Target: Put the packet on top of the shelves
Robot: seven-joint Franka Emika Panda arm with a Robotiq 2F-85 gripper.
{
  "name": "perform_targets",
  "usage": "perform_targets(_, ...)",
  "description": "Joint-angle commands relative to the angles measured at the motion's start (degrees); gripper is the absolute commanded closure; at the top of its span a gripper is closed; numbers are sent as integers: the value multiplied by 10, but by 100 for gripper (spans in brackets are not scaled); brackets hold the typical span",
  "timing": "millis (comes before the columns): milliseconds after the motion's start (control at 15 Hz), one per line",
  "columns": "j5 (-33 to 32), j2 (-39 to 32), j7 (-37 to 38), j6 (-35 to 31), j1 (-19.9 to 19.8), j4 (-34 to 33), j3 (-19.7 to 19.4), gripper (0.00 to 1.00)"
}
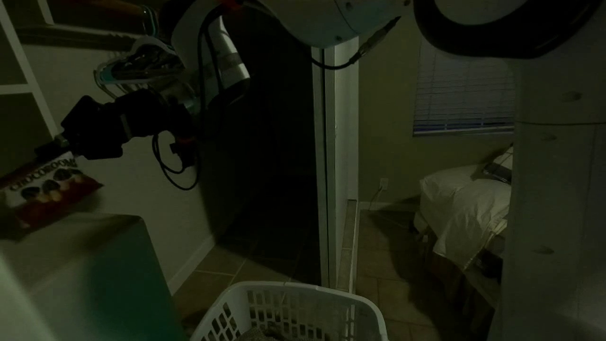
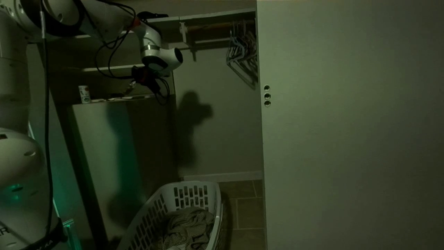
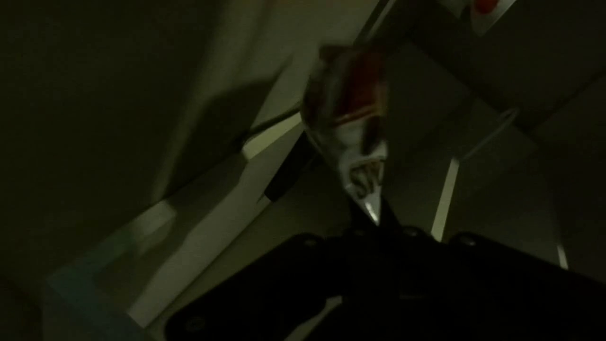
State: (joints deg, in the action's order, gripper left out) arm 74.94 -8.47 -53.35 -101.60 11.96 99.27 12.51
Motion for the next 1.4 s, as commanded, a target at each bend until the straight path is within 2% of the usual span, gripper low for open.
perform_targets(0, 1, -1, -4, -44, 16, -41, 8, 92)
perform_targets(333, -46, -11, 23, -77, 29, -104, 11, 91)
perform_targets(400, -61, -12, 30, -80, 30, -109, 10, 67)
perform_targets(467, -106, -10, 48, -88, 33, -114, 7, 66)
perform_targets(733, -270, -8, 153, -94, 41, -142, 11, 39)
perform_targets(1067, -453, -11, 333, -62, 65, -177, 32, 4)
perform_targets(1133, -477, -13, 366, -51, 67, -178, 35, 1)
perform_targets(1333, -513, -14, 438, -18, 64, -173, 39, 0)
